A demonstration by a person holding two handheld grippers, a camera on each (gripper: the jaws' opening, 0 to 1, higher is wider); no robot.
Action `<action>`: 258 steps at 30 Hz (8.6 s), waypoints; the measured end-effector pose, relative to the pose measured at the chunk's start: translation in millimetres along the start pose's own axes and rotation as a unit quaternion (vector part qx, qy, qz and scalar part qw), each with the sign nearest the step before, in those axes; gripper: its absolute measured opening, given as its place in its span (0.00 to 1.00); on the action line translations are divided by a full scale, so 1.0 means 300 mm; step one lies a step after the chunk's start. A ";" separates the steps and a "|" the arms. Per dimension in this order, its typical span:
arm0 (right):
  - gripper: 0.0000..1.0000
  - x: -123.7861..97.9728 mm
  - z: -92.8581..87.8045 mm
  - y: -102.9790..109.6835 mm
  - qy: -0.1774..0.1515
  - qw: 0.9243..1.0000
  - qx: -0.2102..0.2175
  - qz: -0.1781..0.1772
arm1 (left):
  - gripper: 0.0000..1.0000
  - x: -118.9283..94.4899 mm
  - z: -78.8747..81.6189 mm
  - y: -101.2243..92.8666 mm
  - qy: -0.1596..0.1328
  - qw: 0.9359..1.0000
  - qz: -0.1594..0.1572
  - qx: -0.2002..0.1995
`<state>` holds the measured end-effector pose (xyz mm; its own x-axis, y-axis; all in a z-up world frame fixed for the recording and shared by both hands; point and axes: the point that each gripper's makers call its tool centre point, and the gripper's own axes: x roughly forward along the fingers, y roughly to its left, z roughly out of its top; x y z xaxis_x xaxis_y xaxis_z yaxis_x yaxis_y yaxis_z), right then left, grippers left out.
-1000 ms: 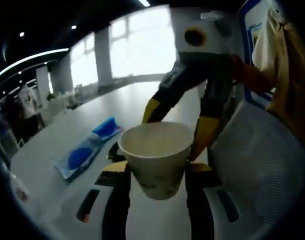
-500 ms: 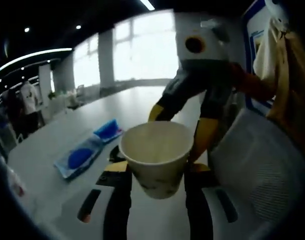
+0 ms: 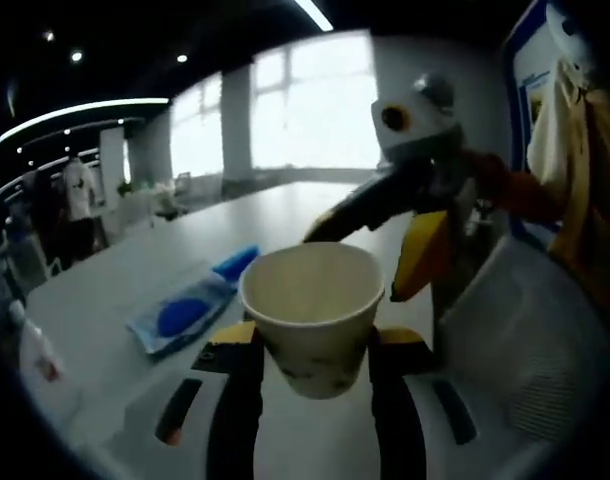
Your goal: Arrange the tabletop items into an orderly group along one side of the table until the central work area is clear of visible clutter.
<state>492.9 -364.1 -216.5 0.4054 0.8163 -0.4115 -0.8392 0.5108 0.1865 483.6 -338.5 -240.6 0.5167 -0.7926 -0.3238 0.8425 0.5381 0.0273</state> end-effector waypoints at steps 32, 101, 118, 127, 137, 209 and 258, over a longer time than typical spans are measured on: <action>0.93 0.002 -0.015 -0.168 -0.038 0.996 0.045 -0.071 | 0.39 -0.011 0.014 0.515 -0.001 0.985 0.170 -0.036; 0.96 0.026 -0.199 -0.366 -0.004 0.980 0.145 -0.134 | 0.50 0.119 -0.409 1.067 0.068 0.910 0.393 -0.116; 0.99 -0.022 -0.088 -0.437 -0.034 0.981 0.105 -0.158 | 0.71 0.078 -0.339 0.940 0.080 0.927 0.344 -0.128; 0.99 -0.032 -0.076 -0.502 -0.041 0.980 0.103 -0.167 | 0.91 0.030 -0.289 0.849 0.077 0.931 0.330 -0.136; 0.99 -0.037 -0.077 -0.613 -0.036 0.978 0.091 -0.182 | 0.99 0.001 -0.234 0.755 0.091 0.938 0.315 -0.109; 0.15 0.051 -0.336 -1.271 0.017 0.932 0.133 -0.338 | 0.96 -0.238 -0.314 0.482 0.144 0.926 0.329 -0.115; 0.10 -0.003 -0.342 -1.340 0.027 0.930 0.168 -0.325 | 0.93 -0.291 -0.322 0.501 0.141 0.919 0.346 -0.123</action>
<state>792.6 -597.8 -382.8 0.7613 0.2965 -0.5766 -0.2599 0.9543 0.1476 550.3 -160.7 -299.7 0.8273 -0.1481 -0.5420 0.2484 0.9616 0.1164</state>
